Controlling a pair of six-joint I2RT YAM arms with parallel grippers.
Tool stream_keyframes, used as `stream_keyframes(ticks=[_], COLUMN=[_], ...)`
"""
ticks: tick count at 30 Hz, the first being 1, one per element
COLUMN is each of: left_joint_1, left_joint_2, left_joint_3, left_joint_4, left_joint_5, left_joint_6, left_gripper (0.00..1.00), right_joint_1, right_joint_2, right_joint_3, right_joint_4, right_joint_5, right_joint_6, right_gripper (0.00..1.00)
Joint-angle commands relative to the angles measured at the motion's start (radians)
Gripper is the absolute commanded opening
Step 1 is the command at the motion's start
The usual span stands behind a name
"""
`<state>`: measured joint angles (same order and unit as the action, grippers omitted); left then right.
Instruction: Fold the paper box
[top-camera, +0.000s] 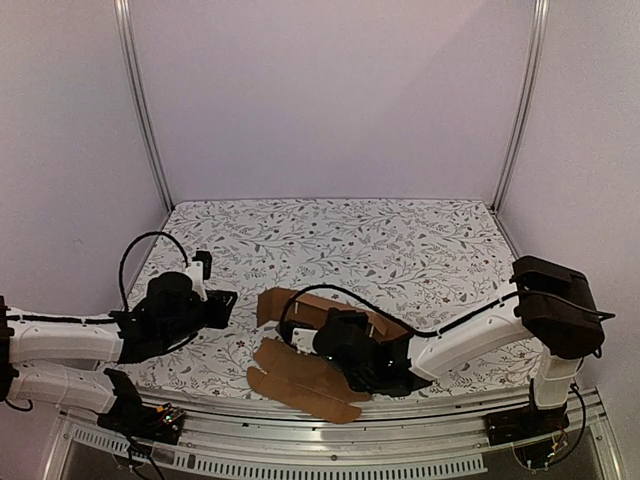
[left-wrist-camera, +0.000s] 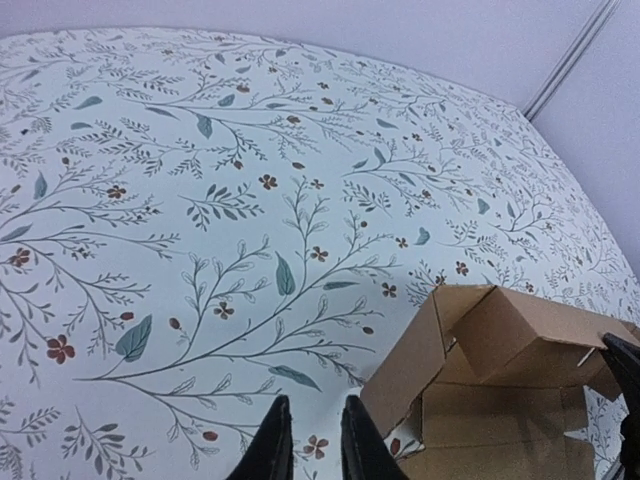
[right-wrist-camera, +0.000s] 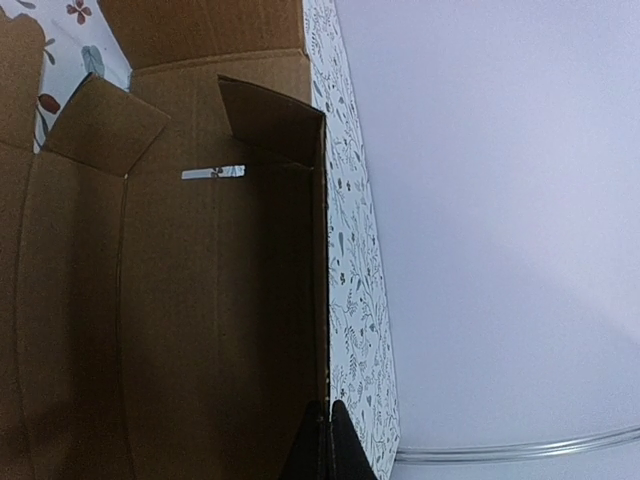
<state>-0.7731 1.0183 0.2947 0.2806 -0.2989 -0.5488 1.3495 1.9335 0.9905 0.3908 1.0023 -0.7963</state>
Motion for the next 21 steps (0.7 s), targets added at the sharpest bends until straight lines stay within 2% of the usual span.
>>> stream_keyframes(ticks=[1, 7, 13, 16, 21], left_joint_1=[0.100, 0.155, 0.159, 0.159, 0.156], left_joint_2=[0.178, 0.411, 0.588, 0.632, 0.629], left_joint_3=[0.058, 0.170, 0.220, 0.215, 0.163], left_joint_4=[0.145, 0.248, 0.384, 0.436, 0.490], left_joint_5=[0.182, 0.351, 0.537, 0.613, 0.662], left_joint_6=[-0.016, -0.027, -0.073, -0.087, -0.103], left_gripper=[0.12, 0.00, 0.00, 0.00, 0.00], right_joint_1=[0.011, 0.015, 0.016, 0.016, 0.015], right_joint_2=[-0.039, -0.058, -0.061, -0.060, -0.039], right_joint_3=[-0.027, -0.042, -0.043, -0.040, -0.032], right_joint_4=[0.015, 0.016, 0.026, 0.029, 0.032], right_joint_5=[-0.020, -0.027, -0.024, -0.016, 0.002], right_joint_6=[0.004, 0.012, 0.005, 0.002, -0.019], right_gripper=[0.00, 0.00, 0.00, 0.00, 0.00])
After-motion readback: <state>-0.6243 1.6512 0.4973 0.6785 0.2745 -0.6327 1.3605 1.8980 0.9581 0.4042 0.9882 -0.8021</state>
